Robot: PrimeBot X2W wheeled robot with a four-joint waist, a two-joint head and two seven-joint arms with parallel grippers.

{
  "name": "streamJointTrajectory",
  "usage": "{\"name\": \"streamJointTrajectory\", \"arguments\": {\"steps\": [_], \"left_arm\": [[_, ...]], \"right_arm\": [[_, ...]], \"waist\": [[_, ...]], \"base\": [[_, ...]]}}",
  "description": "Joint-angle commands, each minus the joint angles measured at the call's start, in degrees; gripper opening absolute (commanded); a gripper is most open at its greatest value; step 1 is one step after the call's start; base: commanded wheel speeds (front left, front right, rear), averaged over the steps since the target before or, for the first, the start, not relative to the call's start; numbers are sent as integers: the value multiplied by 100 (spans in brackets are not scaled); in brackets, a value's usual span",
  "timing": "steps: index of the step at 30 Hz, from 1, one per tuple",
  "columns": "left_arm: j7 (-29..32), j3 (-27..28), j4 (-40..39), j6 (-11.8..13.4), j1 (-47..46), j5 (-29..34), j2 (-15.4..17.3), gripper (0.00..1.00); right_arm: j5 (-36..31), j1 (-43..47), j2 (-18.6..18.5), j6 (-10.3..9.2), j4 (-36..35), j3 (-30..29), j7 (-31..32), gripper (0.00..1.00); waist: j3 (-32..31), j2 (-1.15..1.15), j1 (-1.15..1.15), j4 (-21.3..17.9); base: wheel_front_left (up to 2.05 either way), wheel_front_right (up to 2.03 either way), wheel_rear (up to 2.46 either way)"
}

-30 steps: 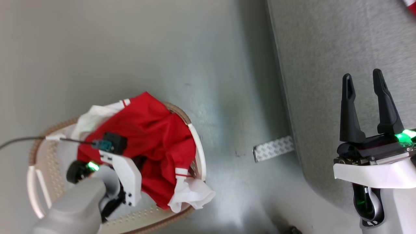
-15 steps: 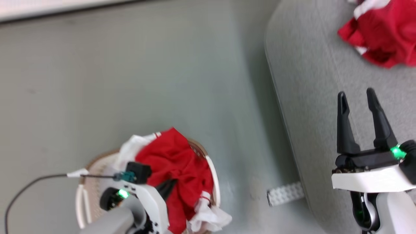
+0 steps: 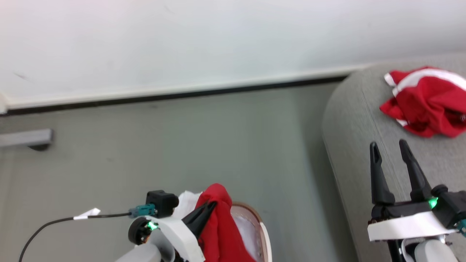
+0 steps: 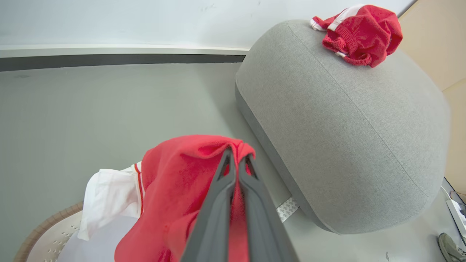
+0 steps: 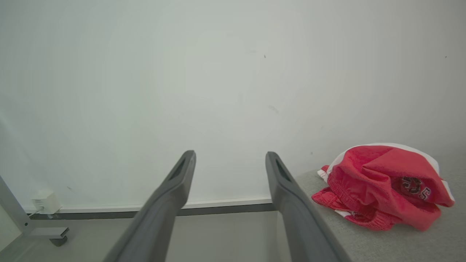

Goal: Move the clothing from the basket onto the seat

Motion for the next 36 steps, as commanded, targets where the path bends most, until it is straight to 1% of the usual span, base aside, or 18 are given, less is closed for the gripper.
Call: {"name": "streamJointTrajectory", "arguments": {"steps": [1, 5, 8, 11, 14, 19, 27, 32, 36], "left_arm": [[-1, 159, -143, 9, 137, 171, -12, 0], [-2, 579, -615, 45, 315, 569, -45, 0], [-2, 739, -869, 96, 379, 736, -49, 0], [-2, 939, -1245, 163, 411, 914, -16, 0], [-3, 1116, -1587, 295, 338, 1031, 44, 0], [44, 1316, -2184, 497, 75, 1117, 192, 0], [302, 1634, -3060, 783, -394, 1104, 422, 0], [366, 1787, -3415, 969, -488, 1131, 549, 0], [375, 1824, -3551, 1050, -416, 1128, 612, 0]], "right_arm": [[26, 124, -4, -15, 40, 2, -17, 100], [83, 272, -6, -15, 138, 42, -17, 100], [126, 327, -4, -15, 175, 80, -17, 100], [201, 389, -4, -15, 214, 142, -17, 100], [247, 442, -4, -15, 248, 201, -17, 100], [300, 520, -4, -14, 279, 260, -17, 100], [353, 607, -5, -15, 270, 413, -17, 100], [373, 580, -7, -14, 215, 547, -17, 100], [368, 529, -2, -14, 106, 665, -17, 100]], "waist": [[-419, 0, 2, 320], [-665, 0, 2, 429], [-781, 0, 2, 463], [-907, 0, 2, 504], [-1008, 0, 2, 546], [-1092, 0, 2, 590], [-1113, 0, 2, 604], [-1073, 0, 2, 535], [-1039, 0, 2, 491]], "base": [[0, 0, 0], [0, 0, 0], [0, 0, 0], [0, 0, 0], [0, 0, 0], [0, 0, 0], [0, 0, 0], [0, 0, 0], [0, 0, 0]]}}
